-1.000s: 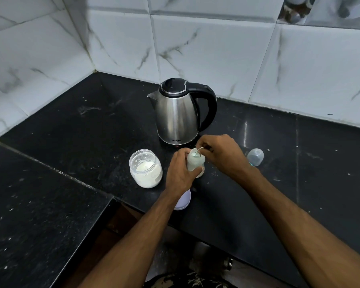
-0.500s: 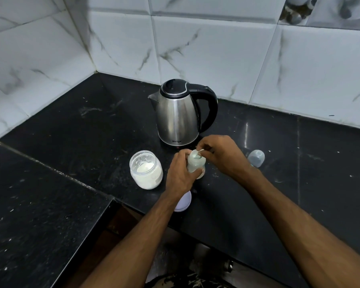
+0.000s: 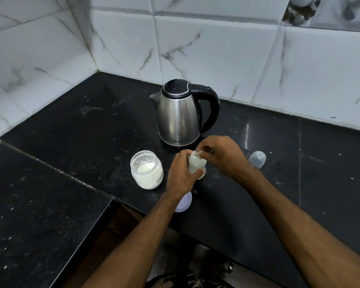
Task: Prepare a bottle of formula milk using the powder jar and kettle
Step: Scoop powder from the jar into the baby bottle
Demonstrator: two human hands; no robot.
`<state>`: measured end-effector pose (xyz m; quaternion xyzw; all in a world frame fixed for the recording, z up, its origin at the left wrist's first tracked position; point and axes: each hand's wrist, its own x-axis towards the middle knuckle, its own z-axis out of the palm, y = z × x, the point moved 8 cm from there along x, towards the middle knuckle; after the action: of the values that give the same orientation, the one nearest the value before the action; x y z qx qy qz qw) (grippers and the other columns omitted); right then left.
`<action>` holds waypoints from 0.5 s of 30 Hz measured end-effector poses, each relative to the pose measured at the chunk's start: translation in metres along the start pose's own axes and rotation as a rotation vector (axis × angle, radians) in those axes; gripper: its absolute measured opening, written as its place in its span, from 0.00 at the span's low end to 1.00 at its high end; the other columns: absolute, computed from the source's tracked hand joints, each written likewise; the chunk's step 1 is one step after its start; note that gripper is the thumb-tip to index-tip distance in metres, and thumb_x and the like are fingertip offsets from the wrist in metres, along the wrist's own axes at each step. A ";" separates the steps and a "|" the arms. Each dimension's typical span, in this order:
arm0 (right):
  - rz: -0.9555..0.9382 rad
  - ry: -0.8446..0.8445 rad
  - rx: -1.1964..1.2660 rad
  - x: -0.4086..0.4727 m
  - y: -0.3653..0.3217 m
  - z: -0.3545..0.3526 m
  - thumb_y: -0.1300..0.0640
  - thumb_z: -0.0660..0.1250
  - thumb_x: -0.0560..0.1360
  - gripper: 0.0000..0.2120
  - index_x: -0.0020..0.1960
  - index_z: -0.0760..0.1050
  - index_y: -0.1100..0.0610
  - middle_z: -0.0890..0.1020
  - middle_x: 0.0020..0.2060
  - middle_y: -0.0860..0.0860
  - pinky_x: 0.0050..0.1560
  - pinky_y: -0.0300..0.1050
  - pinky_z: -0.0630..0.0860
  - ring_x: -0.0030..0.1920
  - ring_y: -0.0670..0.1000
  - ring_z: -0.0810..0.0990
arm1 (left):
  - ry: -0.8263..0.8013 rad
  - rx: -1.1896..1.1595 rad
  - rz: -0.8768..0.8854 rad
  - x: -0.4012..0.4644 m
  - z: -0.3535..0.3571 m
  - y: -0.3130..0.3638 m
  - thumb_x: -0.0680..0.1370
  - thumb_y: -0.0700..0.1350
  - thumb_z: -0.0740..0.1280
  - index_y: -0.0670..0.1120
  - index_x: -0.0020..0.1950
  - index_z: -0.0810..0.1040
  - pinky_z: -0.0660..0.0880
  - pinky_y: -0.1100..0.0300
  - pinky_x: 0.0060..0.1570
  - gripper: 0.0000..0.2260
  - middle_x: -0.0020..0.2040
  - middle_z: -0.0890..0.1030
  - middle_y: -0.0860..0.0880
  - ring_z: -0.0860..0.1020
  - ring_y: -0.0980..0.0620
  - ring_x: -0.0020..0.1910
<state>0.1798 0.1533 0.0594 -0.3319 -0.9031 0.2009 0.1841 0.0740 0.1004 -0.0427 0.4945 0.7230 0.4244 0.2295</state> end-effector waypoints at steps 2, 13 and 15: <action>-0.005 0.054 0.004 0.000 -0.001 -0.004 0.59 0.71 0.75 0.06 0.51 0.82 0.57 0.83 0.46 0.52 0.46 0.41 0.75 0.45 0.51 0.80 | 0.005 -0.004 0.003 0.000 -0.001 0.001 0.69 0.48 0.78 0.50 0.60 0.73 0.78 0.50 0.56 0.23 0.56 0.75 0.52 0.76 0.54 0.54; 0.171 0.157 0.269 -0.004 0.024 -0.012 0.61 0.74 0.72 0.04 0.47 0.82 0.57 0.84 0.41 0.50 0.45 0.35 0.78 0.42 0.47 0.82 | 0.036 -0.022 0.001 -0.002 0.000 -0.003 0.68 0.50 0.78 0.53 0.58 0.73 0.78 0.48 0.54 0.23 0.55 0.76 0.54 0.76 0.55 0.53; 0.208 0.178 0.347 -0.006 0.029 -0.016 0.61 0.75 0.72 0.04 0.46 0.82 0.56 0.84 0.39 0.49 0.44 0.35 0.79 0.40 0.46 0.82 | 0.039 -0.027 -0.004 -0.002 0.000 -0.004 0.68 0.50 0.78 0.53 0.58 0.73 0.77 0.49 0.54 0.23 0.55 0.76 0.54 0.76 0.55 0.54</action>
<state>0.2071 0.1734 0.0571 -0.4028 -0.7961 0.3413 0.2957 0.0730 0.0976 -0.0464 0.4816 0.7223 0.4434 0.2230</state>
